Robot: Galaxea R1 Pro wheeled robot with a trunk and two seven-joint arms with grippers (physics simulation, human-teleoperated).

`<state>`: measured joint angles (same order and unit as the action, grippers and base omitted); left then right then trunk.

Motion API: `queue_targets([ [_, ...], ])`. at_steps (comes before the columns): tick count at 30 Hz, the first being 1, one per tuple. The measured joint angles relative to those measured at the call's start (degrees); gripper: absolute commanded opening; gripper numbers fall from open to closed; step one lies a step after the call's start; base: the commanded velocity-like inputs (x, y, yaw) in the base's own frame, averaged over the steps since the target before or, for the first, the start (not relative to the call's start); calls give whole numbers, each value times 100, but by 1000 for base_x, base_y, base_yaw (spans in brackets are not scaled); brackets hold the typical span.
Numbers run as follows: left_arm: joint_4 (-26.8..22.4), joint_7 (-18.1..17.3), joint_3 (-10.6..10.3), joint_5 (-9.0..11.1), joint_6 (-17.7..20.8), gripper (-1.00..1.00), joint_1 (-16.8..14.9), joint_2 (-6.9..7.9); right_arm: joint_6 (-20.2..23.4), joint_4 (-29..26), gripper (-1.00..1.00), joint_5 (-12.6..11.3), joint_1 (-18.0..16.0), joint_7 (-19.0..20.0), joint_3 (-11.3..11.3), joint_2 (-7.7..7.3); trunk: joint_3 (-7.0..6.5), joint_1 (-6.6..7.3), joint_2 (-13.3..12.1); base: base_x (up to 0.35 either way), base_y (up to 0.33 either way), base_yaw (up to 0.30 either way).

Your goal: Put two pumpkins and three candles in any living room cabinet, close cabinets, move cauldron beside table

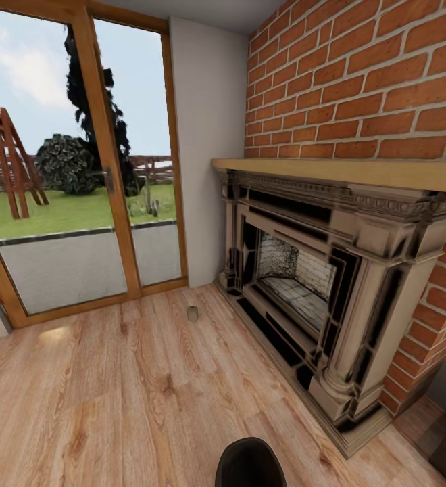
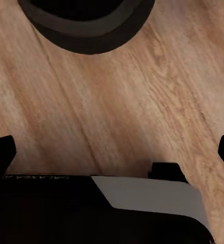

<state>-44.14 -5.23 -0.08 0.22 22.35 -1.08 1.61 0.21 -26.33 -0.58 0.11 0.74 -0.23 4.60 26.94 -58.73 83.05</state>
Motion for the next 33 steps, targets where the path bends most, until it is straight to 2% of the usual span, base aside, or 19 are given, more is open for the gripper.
queue_targets([
  [1, -384, -25, 5, 3, 294, 100, 13, 3, 203, -243, 100, 0, 1, 0, 3, 8, 0, 0, 0, 0, 0, 0],
  [2, -958, -64, 12, 12, 785, 100, 22, 5, 614, -697, 100, 1, 1, -5, 15, 20, -1, 0, 0, 0, 0, 0],
  [3, -1223, -79, 18, 10, 1001, 100, 25, 5, 837, -944, 100, 1, 1, -8, 21, 26, 1, 0, 0, 0, 0, 0],
  [4, -1545, -96, 25, 12, 1310, 100, 25, 5, 1242, -1359, 100, 0, -2, -11, 33, 34, 0, 0, 0, 0, 0, 0],
  [5, -1674, -100, 28, 8, 1432, 100, 25, 3, 1450, -1584, 100, -2, -1, -13, 39, 38, 1, 0, 0, 0, 0, 0],
  [6, -1831, -102, 32, -3, 1600, 100, 24, 1, 1851, -1976, 100, -3, -3, -14, 50, 43, 1, 0, 0, 0, 0, 0],
  [10, -2041, -94, 29, -18, 1995, 100, 1, -6, 2924, -2985, 100, -7, -20, -17, 76, 91, 1, 0, 0, 0, 0, 0],
  [13, -2080, -82, 28, -32, 2149, 100, -44, -12, 3369, -3374, 100, -8, -54, -13, 81, 122, 0, 0, -1, 0, 0, 0],
  [16, -2088, -70, 30, -44, 2204, 100, -137, -16, 3541, -3507, 100, -8, -107, -2, 83, 133, 0, 0, -1, 0, 0, 0],
  [17, -2064, -53, 29, -49, 2233, 100, -275, -16, 3630, -3558, 100, -8, -212, 5, 85, 141, 0, 0, -1, 0, 0, 0],
  [23, -1761, -33, 23, -42, 2253, 100, -608, -23, 3708, -3575, 100, -8, -395, 16, 86, 151, 1, 0, -1, 0, 0, 0],
  [28, -950, -10, 7, -15, 2226, 100, -1174, -98, 3682, -3485, 100, -8, -451, -5, 94, 159, 0, 0, -1, 0, 0, 0],
  [30, -591, -7, 1, -7, 2206, 100, -1454, -194, 3680, -3319, 100, -8, -611, -30, 102, 161, 0, 0, -1, 0, 0, 0],
  [33, -186, 71, 0, 12, 2162, 100, -1799, -305, 3674, -2710, 100, -7, -1087, -107, 104, 163, 0, 0, -1, 0, 0, 0],
])
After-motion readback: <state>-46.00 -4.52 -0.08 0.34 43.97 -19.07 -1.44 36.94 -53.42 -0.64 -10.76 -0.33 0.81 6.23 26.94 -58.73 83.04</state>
